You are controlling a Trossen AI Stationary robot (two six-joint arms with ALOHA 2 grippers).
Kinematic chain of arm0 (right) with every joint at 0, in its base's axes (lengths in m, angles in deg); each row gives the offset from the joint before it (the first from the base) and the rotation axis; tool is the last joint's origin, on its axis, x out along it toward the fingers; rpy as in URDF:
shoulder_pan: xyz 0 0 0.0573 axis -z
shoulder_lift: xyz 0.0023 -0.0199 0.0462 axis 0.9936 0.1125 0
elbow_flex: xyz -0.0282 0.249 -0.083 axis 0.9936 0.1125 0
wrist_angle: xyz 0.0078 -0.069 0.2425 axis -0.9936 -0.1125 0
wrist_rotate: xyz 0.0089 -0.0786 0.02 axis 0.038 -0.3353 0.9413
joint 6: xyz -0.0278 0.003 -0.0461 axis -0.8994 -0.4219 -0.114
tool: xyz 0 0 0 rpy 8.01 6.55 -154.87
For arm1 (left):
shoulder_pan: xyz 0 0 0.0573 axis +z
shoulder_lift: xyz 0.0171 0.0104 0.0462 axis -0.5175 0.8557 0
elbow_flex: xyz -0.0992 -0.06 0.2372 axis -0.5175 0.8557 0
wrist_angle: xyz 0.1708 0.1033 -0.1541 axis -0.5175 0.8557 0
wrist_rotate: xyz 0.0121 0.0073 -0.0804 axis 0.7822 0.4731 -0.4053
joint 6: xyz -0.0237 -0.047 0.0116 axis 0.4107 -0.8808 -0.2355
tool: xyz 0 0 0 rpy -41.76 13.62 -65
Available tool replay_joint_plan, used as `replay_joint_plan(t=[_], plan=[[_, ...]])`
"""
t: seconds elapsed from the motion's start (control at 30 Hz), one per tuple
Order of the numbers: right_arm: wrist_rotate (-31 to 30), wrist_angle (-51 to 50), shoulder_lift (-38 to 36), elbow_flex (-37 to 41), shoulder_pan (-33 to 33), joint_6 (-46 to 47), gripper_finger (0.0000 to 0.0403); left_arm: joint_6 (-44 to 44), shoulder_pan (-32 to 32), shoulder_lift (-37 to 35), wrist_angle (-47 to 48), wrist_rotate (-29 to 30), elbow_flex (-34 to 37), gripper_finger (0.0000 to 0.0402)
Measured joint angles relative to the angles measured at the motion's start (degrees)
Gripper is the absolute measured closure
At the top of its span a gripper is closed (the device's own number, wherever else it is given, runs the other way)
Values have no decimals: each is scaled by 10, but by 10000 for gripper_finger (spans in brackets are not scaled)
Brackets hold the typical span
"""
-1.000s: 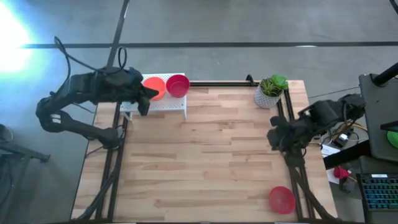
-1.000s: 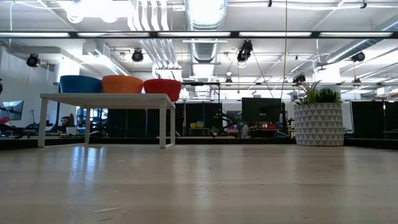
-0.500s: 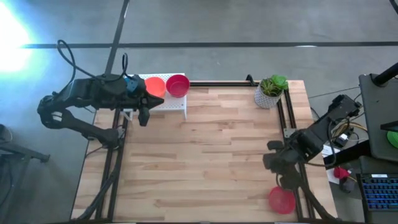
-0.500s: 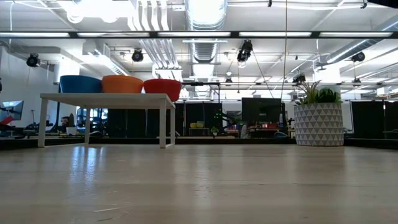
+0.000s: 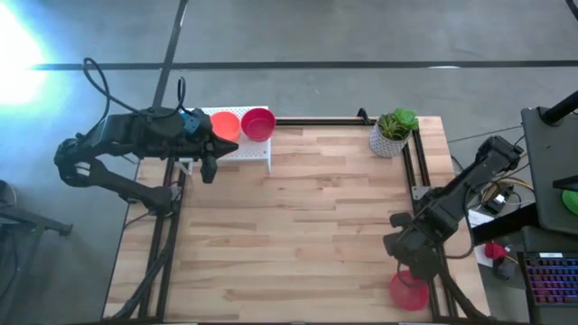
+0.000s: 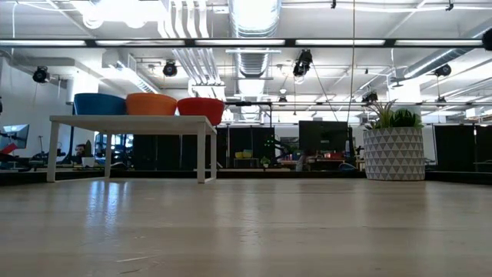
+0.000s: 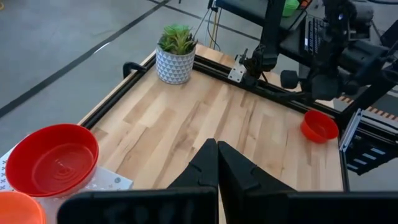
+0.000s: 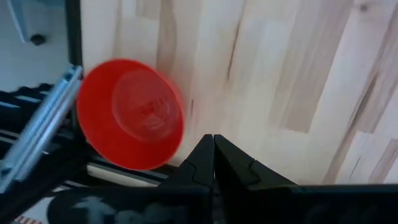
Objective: Pick & Place Mini bowls
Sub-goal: Stack the red bowl on top of the red bowl on the shelf
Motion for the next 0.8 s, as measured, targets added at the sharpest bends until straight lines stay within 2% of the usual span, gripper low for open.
replay_joint_plan(t=[0.13, 0.3, 0.57, 0.8], plan=[[0, 3, 0, 20, -4, -8, 387, -2, 0, 0, 0, 0, 0, 401], [7, 21, 0, 35, -11, -13, 353, -15, 0, 0, 0, -1, -1, 401], [9, 176, 10, 91, -47, -32, 295, -26, 1, 0, 0, -5, -1, 401], [11, 234, 63, 111, -77, -46, 282, -27, 0, 1, 0, -4, -1, 402]])
